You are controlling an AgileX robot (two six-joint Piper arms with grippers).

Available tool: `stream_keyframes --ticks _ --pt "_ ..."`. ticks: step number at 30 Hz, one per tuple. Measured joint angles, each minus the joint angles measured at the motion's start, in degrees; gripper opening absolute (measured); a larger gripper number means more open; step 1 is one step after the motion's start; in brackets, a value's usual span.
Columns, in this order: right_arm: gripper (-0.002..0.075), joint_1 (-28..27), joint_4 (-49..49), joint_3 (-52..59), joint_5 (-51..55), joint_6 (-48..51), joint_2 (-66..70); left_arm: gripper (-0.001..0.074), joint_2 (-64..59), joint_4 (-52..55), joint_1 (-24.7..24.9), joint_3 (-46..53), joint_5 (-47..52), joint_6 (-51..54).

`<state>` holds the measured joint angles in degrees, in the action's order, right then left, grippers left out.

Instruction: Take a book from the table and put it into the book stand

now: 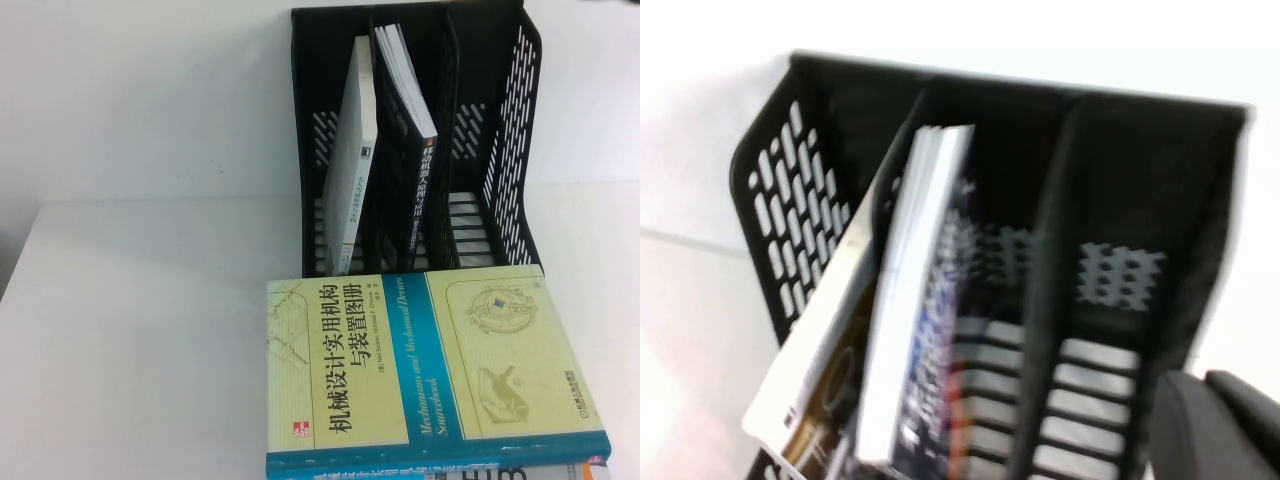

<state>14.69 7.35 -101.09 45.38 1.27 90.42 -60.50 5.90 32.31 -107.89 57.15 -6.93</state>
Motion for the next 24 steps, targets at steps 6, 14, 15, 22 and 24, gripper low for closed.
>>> stream_keyframes --ticks 6,14,15,22,24 --pt "-0.0003 0.0 -3.5 15.6 -6.7 -3.6 -20.1 0.0001 13.8 0.0 0.0 9.5 0.2 -3.2" --pt "-0.0003 0.0 -3.6 40.1 -11.3 -4.2 -49.1 0.0 31.7 -0.2 0.0 35.9 -8.1 -11.0" --pt "-0.0003 0.0 -3.6 43.1 -11.4 -4.6 -52.7 0.0 33.2 -0.1 0.0 39.6 -9.2 -12.3" --pt "-0.0003 0.0 -5.0 59.4 -10.6 -8.1 -70.3 -0.0001 37.2 1.1 0.0 59.7 -18.3 -17.7" --pt "-0.0003 0.0 -5.8 62.4 -9.7 -8.5 -72.0 -0.0001 37.2 1.3 0.0 63.3 -21.2 -18.4"
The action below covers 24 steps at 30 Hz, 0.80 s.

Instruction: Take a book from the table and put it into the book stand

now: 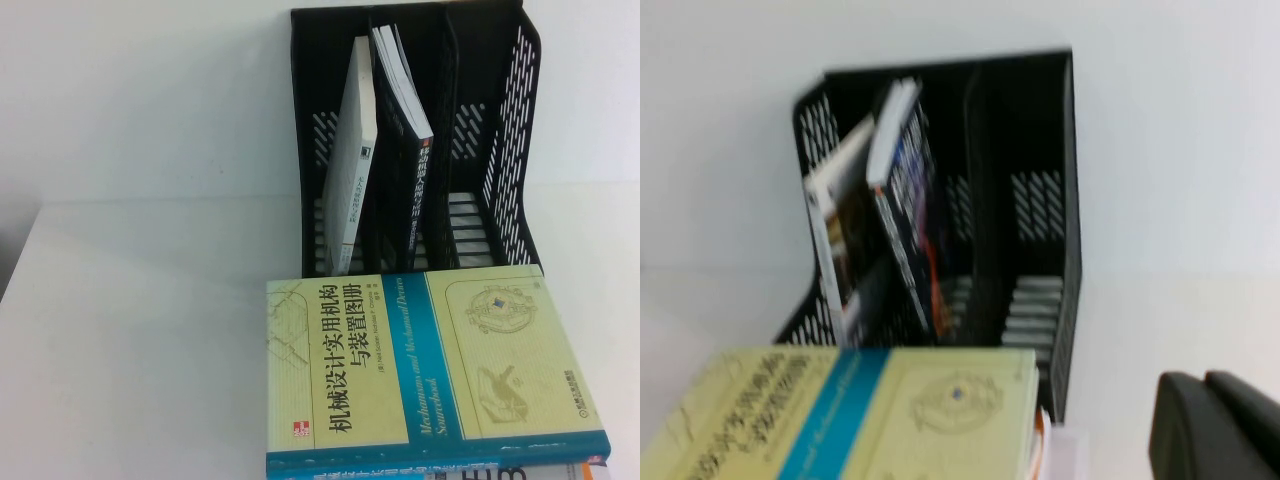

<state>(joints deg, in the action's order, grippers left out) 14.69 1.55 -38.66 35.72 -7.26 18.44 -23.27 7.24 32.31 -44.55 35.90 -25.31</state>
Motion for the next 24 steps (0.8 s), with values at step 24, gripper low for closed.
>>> stream_keyframes --ticks 24 --pt "-0.0003 0.0 -2.3 6.6 5.1 -0.4 -0.9 -0.0001 0.7 0.9 -0.6 5.9 -3.1 -0.3"
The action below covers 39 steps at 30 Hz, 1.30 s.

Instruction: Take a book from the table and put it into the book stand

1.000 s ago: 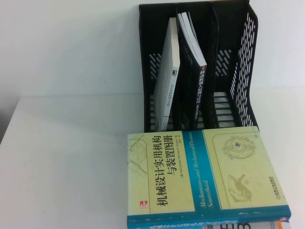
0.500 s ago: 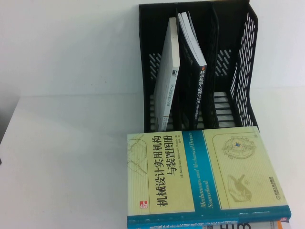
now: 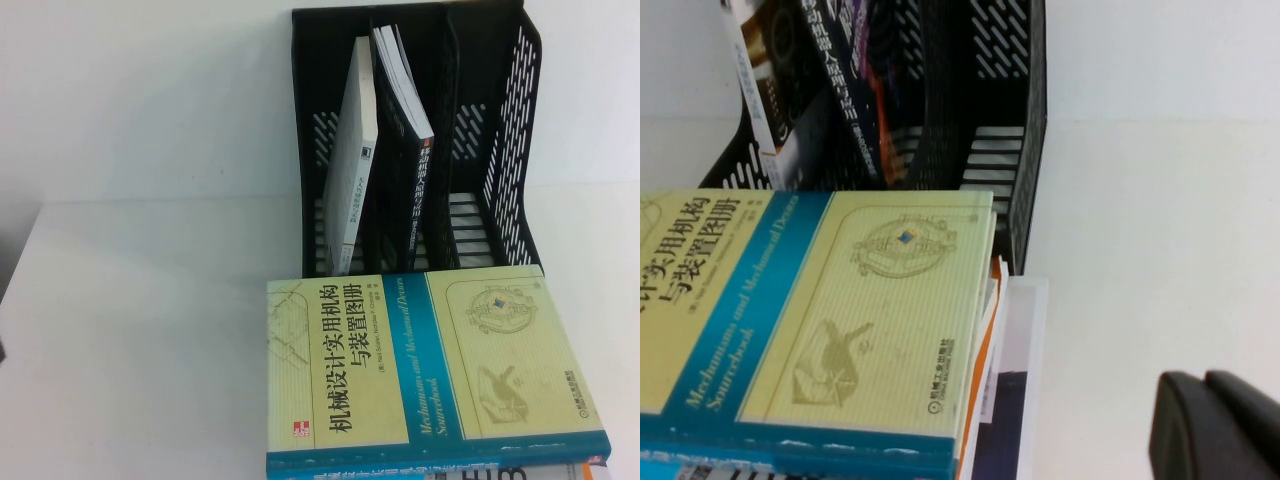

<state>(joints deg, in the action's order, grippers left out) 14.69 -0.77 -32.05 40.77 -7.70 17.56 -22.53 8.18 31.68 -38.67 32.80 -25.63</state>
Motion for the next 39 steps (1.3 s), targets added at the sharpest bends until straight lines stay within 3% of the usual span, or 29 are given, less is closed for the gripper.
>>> stream_keyframes --ticks 6,14,22,39 --pt "-0.0003 0.0 0.0 0.0 0.0 0.0 0.0 -0.0001 6.1 0.6 -11.5 4.7 -1.4 1.8" --pt "-0.0003 0.0 0.0 0.0 0.1 0.0 0.0 -0.0002 15.4 0.0 -27.1 26.3 -12.6 1.9" --pt "-0.0003 0.0 0.0 0.0 0.1 0.0 0.0 -0.0002 22.6 -5.5 -28.6 39.7 -16.8 -1.1" --pt "-0.0003 0.0 0.0 0.0 0.2 0.0 0.0 -0.0002 23.1 -5.8 -28.6 39.7 -14.1 -1.4"
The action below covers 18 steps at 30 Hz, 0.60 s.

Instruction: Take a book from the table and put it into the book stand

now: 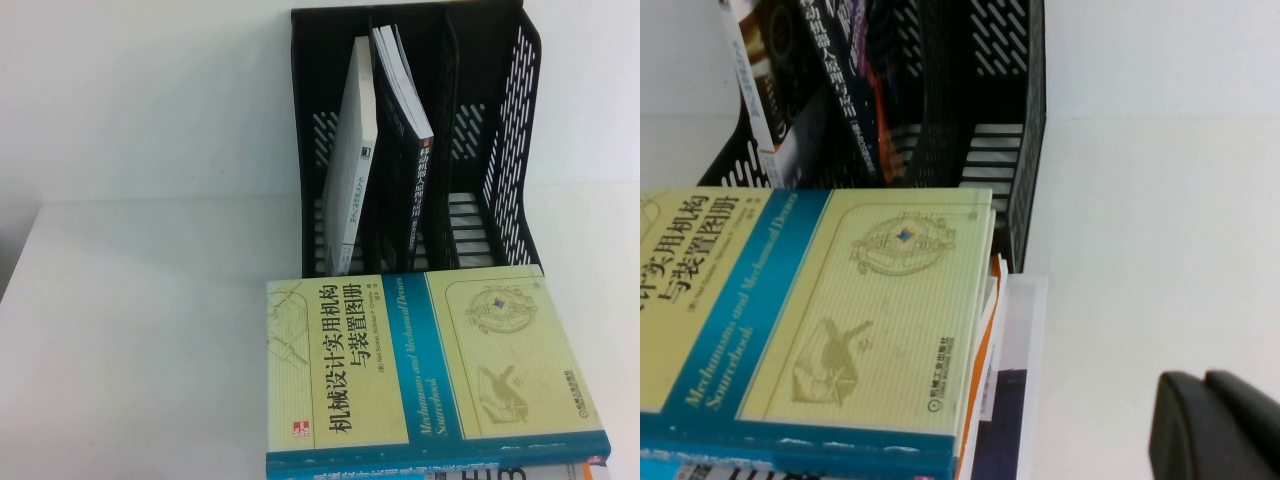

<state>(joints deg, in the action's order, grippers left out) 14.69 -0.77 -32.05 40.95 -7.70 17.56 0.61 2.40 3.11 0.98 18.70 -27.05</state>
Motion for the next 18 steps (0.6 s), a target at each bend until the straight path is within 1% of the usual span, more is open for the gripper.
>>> stream_keyframes --ticks 9,12,15,18 --pt "-0.0003 0.0 0.0 0.0 0.0 0.0 0.0 -0.0002 0.0 0.0 0.0 -0.1 0.2 0.0" --pt "-0.0003 -0.1 -2.1 0.4 -1.3 0.6 -0.2 -0.0002 0.0 0.0 0.0 -0.1 0.2 0.0" --pt "-0.0003 -1.5 -1.5 3.0 -6.8 0.9 -2.3 -0.0002 0.0 0.0 0.0 -0.1 0.2 0.0" --pt "-0.0003 -4.4 1.7 9.8 -15.5 0.9 -5.9 -0.0002 0.0 0.0 0.0 -0.1 0.2 0.0"
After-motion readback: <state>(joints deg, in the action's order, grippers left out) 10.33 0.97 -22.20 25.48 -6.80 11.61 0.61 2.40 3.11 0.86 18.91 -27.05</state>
